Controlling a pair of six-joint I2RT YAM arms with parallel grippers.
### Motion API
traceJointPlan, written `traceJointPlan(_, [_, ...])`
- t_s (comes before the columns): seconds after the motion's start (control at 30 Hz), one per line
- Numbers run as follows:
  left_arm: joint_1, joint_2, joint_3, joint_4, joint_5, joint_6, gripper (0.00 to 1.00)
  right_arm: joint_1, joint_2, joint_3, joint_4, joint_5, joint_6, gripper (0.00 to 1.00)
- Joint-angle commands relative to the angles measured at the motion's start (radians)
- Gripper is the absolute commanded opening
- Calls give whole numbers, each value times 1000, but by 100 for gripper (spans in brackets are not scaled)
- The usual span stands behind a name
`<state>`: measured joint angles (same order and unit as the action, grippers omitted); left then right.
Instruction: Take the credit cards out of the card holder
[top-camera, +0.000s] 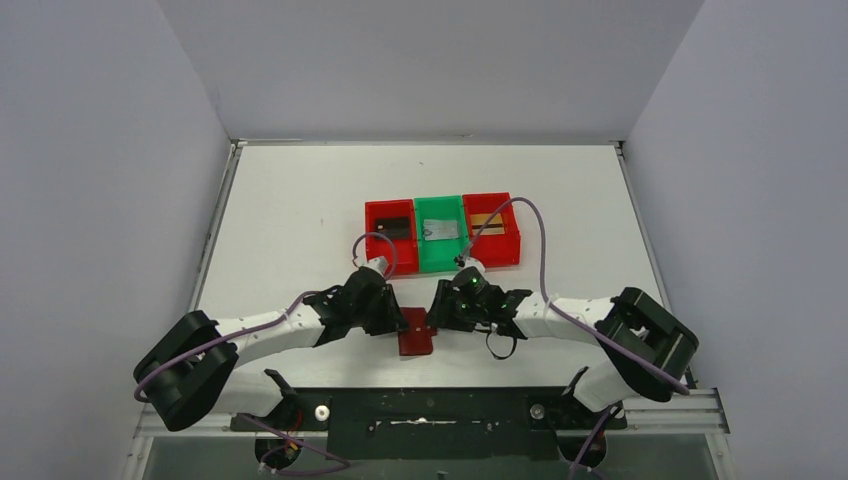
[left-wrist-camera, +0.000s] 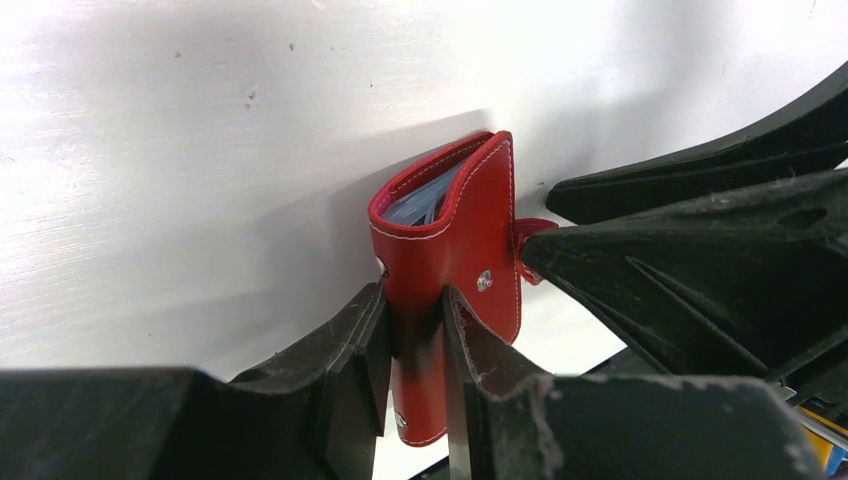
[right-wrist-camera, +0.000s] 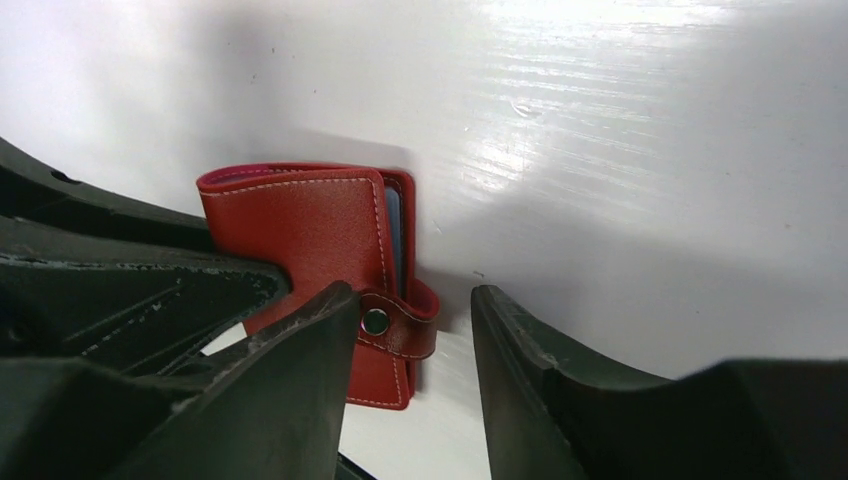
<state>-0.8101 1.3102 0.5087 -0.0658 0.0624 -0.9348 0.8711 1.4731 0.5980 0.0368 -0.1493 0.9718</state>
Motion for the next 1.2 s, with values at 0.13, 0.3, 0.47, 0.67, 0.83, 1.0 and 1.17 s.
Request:
traceJointPlan(0.13, [0,-9,32,-45,-11,34,14,49,-47,115,-174,123,-85,53])
traceJointPlan(0.3, [0,-10,41,-49,-15,34,15,107,-24,158,-219,213,-73,54])
traceJointPlan(0.47, [0,-5,48,-48,-13,36,15,146,-7,192,-233,250,-69,55])
traceJointPlan(0.67, [0,-12,44,-51,-11,39,15,158,57,195,-226,232,-71,46])
traceJointPlan(0.83, [0,-15,36,-46,-7,37,15,152,70,214,-289,287,-60,36])
traceJointPlan(1.0, [0,-11,40,-48,-2,47,15,104,1,157,-289,297,-18,36])
traceJointPlan(1.17, [1,-9,36,-50,7,54,15,56,-45,91,-232,242,-14,35])
